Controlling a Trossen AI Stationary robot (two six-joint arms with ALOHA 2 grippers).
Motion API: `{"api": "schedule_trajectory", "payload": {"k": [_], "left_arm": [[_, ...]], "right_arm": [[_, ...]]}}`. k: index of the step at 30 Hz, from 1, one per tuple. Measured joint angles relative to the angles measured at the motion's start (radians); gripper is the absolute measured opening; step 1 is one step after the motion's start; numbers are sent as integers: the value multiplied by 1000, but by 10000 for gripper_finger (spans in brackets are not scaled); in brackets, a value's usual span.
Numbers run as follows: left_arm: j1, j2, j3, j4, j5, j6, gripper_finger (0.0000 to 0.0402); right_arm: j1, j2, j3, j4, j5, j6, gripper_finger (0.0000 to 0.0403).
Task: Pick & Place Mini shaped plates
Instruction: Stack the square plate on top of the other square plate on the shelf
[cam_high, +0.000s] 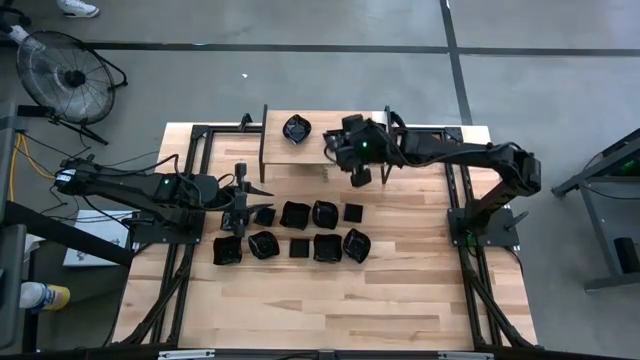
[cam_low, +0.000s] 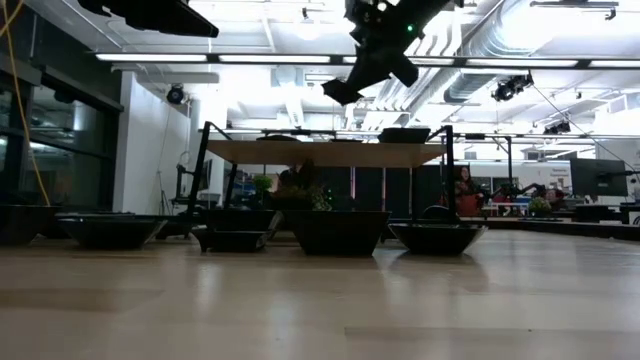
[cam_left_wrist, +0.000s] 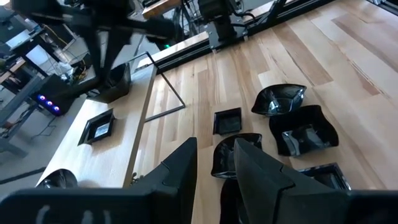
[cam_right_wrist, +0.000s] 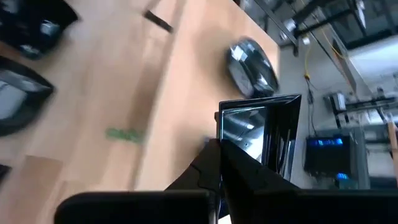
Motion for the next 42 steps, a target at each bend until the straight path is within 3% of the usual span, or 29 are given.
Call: {"api": "schedule_trajectory", "payload": {"k": [6, 10, 26, 42], "left_arm": [[0, 0, 0, 7, -11, 18, 103], [0, 0, 0, 18, -34, 26, 103], [0, 0, 0, -4, -22, 30, 103], [0, 0, 0, -8, -18, 21, 103]], "right_arm": [[-63, 12, 0, 69, -118, 20, 1], [-80, 60, 1, 128, -132, 22, 1], [-92, 229, 308, -226, 6, 148, 0], [-92, 257, 280, -271, 42, 153, 6]]}}
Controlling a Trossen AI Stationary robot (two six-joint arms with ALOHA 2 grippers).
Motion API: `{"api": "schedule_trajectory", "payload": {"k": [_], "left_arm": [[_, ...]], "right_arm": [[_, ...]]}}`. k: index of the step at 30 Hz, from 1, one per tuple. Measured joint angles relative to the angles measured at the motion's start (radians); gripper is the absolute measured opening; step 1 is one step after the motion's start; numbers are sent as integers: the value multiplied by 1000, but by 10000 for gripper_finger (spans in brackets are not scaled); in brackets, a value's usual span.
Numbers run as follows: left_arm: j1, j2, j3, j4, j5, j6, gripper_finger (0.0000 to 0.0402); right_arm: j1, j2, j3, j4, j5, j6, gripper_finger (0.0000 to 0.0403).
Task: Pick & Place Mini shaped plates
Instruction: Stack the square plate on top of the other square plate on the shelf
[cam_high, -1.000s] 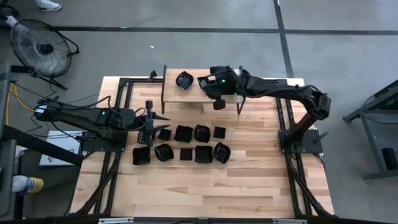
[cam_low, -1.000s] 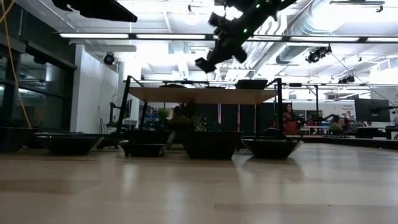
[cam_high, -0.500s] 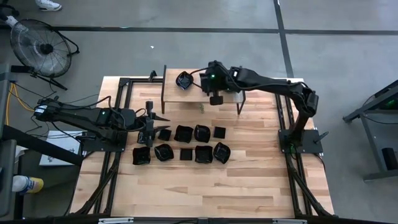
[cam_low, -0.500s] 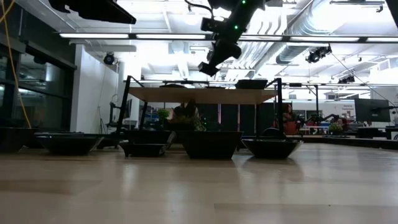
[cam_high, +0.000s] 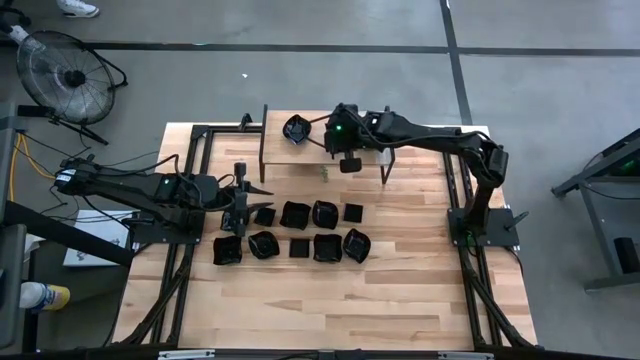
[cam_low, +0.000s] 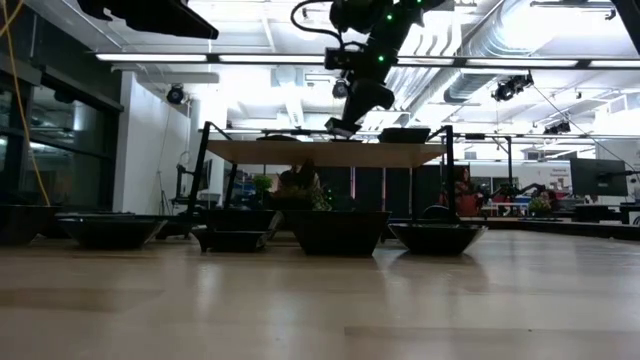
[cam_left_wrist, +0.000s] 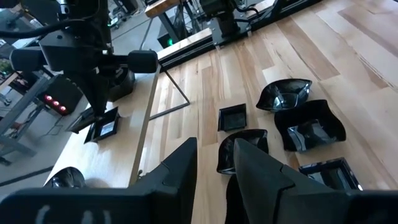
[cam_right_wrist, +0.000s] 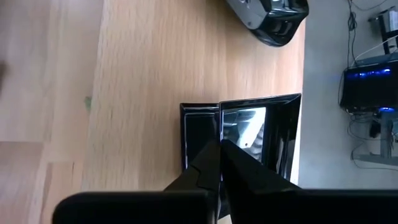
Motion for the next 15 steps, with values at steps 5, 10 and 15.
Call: {"api": "schedule_trajectory", "payload": {"k": [5, 10, 15], "left_arm": [[0, 0, 0, -14, 0, -3, 103], [0, 0, 0, -19, 0, -9, 103], [0, 0, 0, -19, 0, -9, 103]], "right_arm": [[-4, 0, 0, -4, -41, 31, 4], [-7, 0, 0, -4, -38, 32, 2], [-8, 13, 0, -19, -37, 32, 6]]}}
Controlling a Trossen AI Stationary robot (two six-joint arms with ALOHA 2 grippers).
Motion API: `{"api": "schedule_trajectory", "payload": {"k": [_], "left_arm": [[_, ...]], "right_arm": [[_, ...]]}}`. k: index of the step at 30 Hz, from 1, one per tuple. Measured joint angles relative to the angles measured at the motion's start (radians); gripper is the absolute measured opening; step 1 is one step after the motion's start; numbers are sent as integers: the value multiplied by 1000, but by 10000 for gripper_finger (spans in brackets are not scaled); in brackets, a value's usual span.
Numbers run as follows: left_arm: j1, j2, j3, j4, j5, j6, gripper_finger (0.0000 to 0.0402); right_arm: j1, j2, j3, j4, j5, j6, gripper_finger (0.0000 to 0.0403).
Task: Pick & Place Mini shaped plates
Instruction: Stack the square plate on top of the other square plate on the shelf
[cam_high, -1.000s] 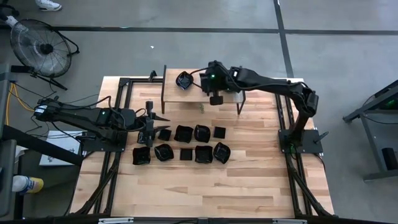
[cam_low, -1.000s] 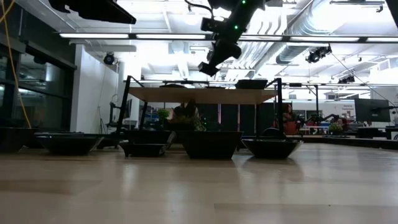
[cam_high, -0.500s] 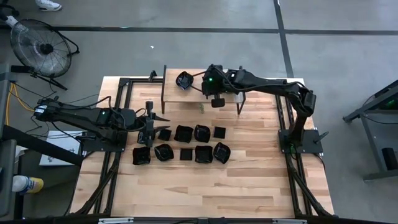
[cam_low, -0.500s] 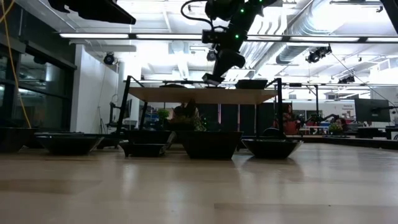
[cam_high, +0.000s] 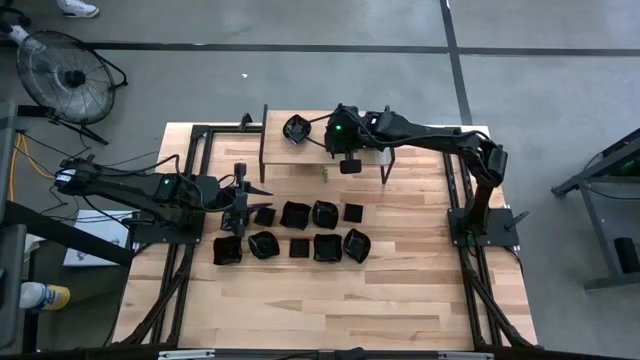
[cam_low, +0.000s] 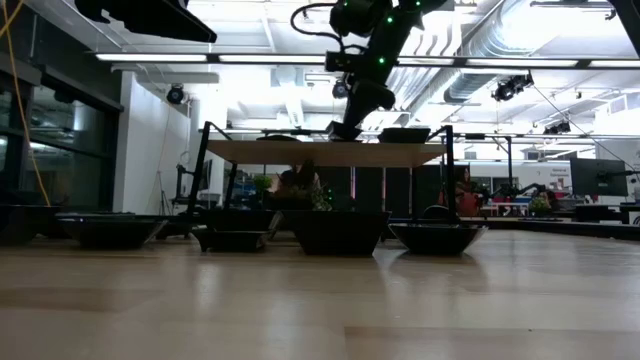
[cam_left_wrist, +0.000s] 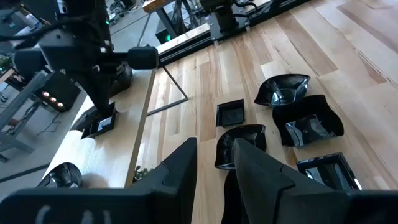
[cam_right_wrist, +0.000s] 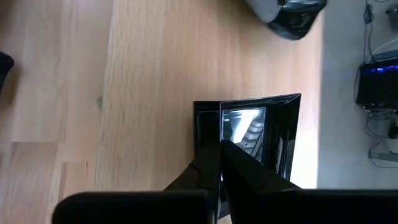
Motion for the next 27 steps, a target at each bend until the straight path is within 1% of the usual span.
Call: {"api": "schedule_trajectory", "payload": {"k": [6, 12, 27], "left_arm": [[0, 0, 0, -1, 1, 0, 103], [0, 0, 0, -8, 1, 0, 103], [0, 0, 0, -8, 1, 0, 103]], "right_arm": [[-2, 7, -1, 4, 33, -11, 6], [-2, 7, -1, -6, 23, -13, 9], [-2, 7, -1, -6, 4, -13, 44]]}}
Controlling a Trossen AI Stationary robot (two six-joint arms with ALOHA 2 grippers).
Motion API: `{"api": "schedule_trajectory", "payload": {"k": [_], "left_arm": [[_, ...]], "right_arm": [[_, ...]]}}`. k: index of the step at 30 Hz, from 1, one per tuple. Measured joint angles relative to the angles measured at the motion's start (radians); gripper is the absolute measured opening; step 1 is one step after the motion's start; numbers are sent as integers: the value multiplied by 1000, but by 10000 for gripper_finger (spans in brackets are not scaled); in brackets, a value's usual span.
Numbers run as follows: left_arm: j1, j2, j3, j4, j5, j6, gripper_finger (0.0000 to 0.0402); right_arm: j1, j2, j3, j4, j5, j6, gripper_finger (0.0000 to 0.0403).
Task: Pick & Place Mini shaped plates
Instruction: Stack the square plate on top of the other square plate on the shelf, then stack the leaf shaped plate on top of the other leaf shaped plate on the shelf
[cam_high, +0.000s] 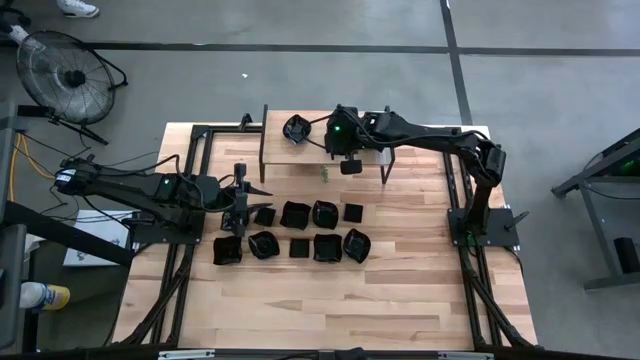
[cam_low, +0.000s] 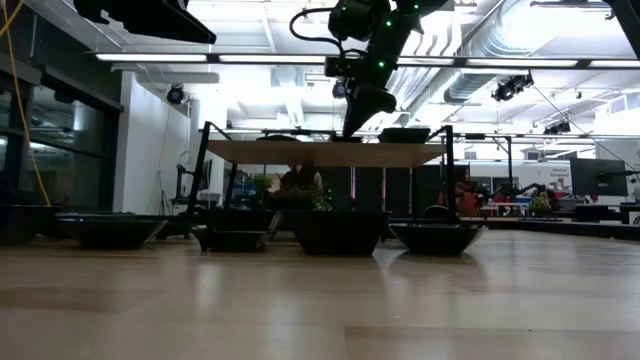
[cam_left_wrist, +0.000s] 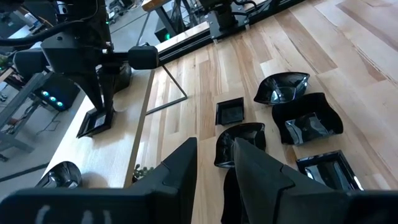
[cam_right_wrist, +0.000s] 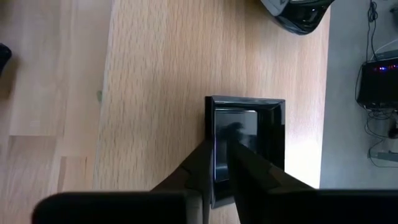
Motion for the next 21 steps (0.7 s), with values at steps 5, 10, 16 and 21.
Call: {"api": "schedule_trajectory", "payload": {"k": [5, 10, 16, 21], "left_arm": [[0, 0, 0, 0, 0, 0, 103], [0, 0, 0, 0, 0, 0, 103], [0, 0, 0, 0, 0, 0, 103], [0, 0, 0, -22, 0, -17, 103]], "right_arm": [[0, 0, 0, 0, 0, 4, 54], [1, 0, 1, 3, 11, 8, 67], [1, -17, 2, 18, 0, 34, 84], [0, -71, 2, 16, -5, 58, 98]]}}
